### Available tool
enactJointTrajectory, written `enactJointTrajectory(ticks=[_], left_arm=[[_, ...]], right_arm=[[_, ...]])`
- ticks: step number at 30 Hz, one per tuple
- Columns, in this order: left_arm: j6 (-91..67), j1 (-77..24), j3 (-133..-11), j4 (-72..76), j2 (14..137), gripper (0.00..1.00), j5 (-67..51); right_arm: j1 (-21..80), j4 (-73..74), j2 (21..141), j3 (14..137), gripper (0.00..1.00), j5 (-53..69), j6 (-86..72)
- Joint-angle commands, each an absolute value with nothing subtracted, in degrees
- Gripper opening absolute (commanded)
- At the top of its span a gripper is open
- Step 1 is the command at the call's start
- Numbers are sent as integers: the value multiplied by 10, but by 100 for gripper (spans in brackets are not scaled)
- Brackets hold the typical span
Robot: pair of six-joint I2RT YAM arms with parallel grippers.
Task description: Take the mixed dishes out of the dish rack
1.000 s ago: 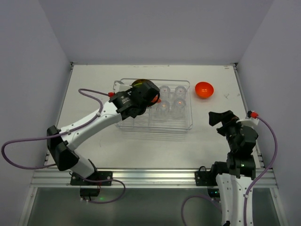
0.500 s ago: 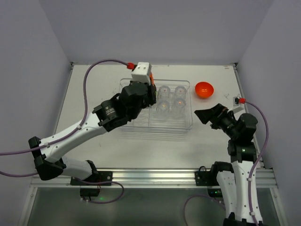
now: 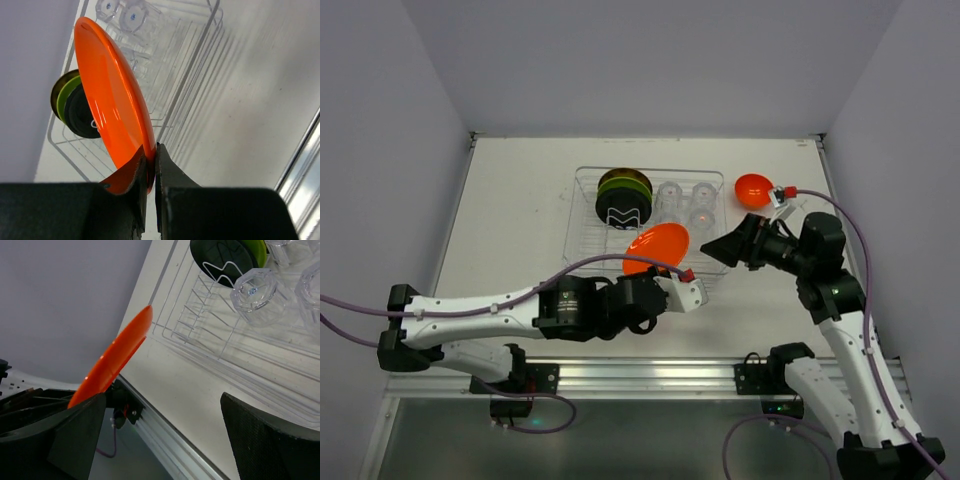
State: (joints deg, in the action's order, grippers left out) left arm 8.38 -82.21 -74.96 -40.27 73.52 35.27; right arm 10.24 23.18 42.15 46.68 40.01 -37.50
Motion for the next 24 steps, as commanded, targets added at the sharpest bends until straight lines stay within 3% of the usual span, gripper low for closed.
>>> enactJointTrajectory(ticks=[1, 9, 14, 16, 24], left_arm=[[238, -843, -700, -379, 704, 0, 401], [445, -850, -557, -203, 693, 0, 463], [488, -856, -504, -107, 663, 0, 452], [491, -856, -494, -88, 652, 0, 433], [511, -865, -458, -67, 655, 0, 444]], right_arm=[[112, 260, 414, 476, 95, 399, -369], [203, 316, 468, 494, 77, 338, -338], [249, 288, 505, 486, 72, 340, -344], [260, 272, 526, 489, 65, 350, -350], [285, 220, 552, 487, 53, 359, -374]])
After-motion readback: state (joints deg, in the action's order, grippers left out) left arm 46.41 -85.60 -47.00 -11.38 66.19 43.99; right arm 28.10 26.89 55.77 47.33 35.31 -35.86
